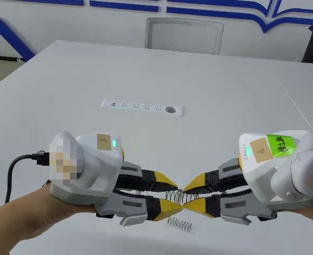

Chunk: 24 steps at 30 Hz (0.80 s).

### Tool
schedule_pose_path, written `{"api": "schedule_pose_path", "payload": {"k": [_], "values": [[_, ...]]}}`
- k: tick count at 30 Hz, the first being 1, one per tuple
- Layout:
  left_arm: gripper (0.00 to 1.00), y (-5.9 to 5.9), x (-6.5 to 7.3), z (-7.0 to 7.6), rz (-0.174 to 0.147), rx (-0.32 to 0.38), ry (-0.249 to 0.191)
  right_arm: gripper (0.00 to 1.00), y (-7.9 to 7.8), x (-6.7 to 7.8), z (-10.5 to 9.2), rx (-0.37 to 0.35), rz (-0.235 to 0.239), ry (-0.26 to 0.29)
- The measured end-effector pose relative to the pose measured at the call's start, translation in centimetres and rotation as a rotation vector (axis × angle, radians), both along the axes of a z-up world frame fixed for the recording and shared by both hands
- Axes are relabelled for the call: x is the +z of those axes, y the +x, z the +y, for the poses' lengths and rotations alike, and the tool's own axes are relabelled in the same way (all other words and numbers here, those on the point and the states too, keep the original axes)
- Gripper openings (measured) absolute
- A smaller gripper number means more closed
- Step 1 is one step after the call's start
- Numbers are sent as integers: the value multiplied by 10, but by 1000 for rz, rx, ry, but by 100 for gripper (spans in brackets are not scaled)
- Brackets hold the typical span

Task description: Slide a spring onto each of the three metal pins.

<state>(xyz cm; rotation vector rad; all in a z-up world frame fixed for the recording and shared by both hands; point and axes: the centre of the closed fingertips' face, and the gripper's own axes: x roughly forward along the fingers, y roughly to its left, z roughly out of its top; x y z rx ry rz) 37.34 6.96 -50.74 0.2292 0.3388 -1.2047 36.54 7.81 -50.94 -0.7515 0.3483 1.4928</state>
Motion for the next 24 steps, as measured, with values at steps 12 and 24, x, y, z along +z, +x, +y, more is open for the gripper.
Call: {"api": "schedule_pose_path", "payload": {"k": [12,24], "values": [[10,-3,6,-6,-113,-78,77,12,2,3,-3,5,-14,6],[10,-1,16,-5,-118,-96,49,15,12,10,-11,-58,40,75]]}}
